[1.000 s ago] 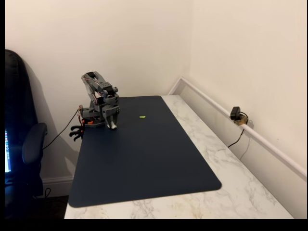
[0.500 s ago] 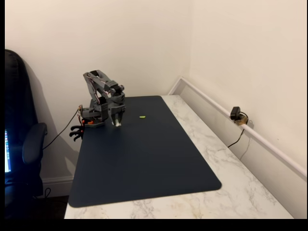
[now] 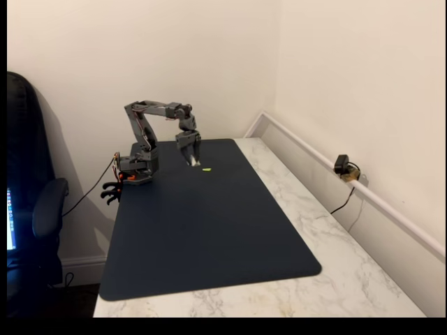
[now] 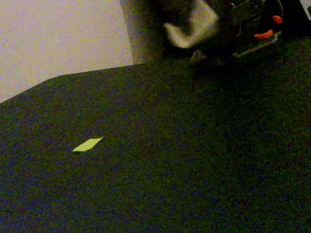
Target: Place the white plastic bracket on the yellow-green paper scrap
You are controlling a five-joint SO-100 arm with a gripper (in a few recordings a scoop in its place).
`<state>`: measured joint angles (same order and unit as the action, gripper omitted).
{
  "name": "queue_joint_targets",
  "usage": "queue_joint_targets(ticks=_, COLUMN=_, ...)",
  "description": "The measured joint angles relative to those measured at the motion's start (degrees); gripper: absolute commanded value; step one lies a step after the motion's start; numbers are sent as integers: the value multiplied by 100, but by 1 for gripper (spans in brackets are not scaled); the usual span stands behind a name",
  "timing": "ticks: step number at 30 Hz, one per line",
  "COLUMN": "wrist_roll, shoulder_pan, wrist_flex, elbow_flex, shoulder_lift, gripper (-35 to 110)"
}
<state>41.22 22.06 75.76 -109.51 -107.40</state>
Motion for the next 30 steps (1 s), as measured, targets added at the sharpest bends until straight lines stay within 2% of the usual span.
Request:
queue_joint_targets(ticks=4, wrist_roll=-580, shoulder_pan=-712, wrist_flex=-35, elbow_flex=413, shoulder_lift=255, gripper=0)
queue_joint_targets(ticks=13, wrist_roll=-1160, shoulder_pan=-1951, wrist_flex=-422, elbow_flex=606, shoulder_lift=1011, gripper=0)
queue_joint_targets(ticks=30, wrist_roll=-1485, shoulder_pan=-2602, wrist_flex=-1503, elbow_flex=606, shoulder_lift=2364, gripper=0)
